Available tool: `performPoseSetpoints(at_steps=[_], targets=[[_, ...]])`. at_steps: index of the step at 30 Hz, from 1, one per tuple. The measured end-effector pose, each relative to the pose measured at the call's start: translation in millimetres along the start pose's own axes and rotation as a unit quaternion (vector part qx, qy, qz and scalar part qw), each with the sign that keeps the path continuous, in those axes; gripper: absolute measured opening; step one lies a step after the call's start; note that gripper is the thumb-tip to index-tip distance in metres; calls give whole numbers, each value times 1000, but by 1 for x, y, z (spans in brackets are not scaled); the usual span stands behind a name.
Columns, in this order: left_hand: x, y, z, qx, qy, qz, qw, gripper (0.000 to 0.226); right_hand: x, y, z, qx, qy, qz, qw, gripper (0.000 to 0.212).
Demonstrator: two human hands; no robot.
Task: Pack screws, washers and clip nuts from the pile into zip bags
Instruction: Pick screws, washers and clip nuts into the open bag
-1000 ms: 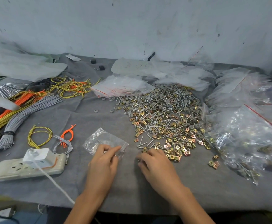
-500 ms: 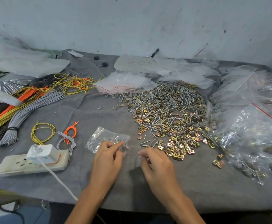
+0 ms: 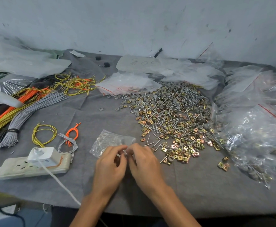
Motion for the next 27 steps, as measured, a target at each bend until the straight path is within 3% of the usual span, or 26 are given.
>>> performPoseSetpoints(at_steps=[6,8,12,14,19,24,27], targets=[[-3,1,-3,-13,-12,-1,1000,25,29,6,4,-14,-15,-37,999,17],[-4,1,-2,-9,-13,1,1000,30,54,6,15,-14,36,-48,998,18],[-7,1,-2,-8,-16,6,1000,32,83,13,39,-42,166,-160,972,19],[-7,0,-2,-8,-19,6,1000,32,83,15,43,-47,179,-194,963,17],[-6,1,-2,-1,-28,5,1000,32,80,12,39,-38,179,-188,965,11],[-4,1,-1,4,-24,6,1000,30,74,19,25,-43,19,-110,993,9],[-3,1,0,9,-13,1,1000,29,61,26,24,-97,-119,-75,985,17]])
Point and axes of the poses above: each hand's wrist, its own y-axis away from the middle knuckle, its own x-axis out of the back of the hand, z = x × y, the point moved 5 cm from there along -y, towards the middle knuckle, and after that the axes turned 11 degrees about -y, right-handed, at the moved point
